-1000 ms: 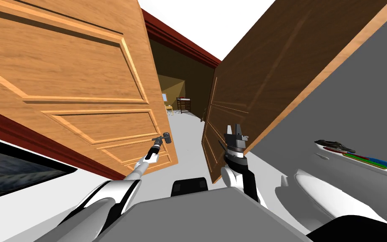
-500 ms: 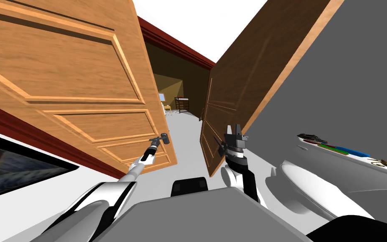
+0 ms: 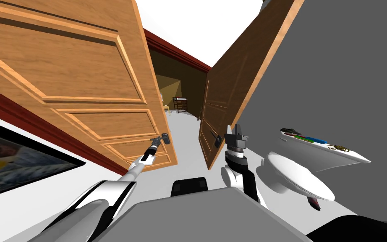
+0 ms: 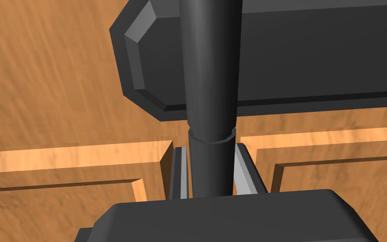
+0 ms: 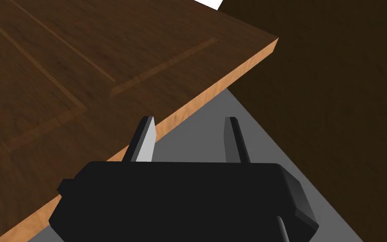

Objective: Pull the door open

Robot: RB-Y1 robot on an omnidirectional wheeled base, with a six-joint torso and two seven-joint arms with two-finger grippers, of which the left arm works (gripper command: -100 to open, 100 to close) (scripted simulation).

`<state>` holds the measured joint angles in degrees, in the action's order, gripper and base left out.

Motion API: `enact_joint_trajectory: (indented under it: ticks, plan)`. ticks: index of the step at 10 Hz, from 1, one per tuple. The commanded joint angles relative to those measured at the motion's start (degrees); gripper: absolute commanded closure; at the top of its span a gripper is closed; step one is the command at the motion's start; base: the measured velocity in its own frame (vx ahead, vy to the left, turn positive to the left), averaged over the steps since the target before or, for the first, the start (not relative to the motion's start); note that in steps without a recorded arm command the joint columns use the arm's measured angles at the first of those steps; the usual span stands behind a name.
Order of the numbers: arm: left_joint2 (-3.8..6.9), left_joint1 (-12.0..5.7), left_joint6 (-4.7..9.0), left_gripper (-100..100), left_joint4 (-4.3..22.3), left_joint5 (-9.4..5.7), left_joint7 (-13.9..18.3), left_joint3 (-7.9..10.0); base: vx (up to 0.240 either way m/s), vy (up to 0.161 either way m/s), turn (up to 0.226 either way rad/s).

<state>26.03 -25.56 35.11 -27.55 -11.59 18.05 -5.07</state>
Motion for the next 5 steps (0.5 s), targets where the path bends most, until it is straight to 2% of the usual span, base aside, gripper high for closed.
enact_joint_trajectory:
  ticks: [1,2,5]
  plan:
    - [-0.09,0.89,-0.84,100,-2.0,-0.03,-0.2,0.00,-0.059,0.013,0.005]
    - [0.17,1.03,-0.54,100,-2.3,0.36,0.9,-1.10,-0.106,0.038,-0.059]
    - [0.62,1.26,-0.05,100,-2.9,1.04,2.7,-2.98,-0.183,0.100,-0.108]
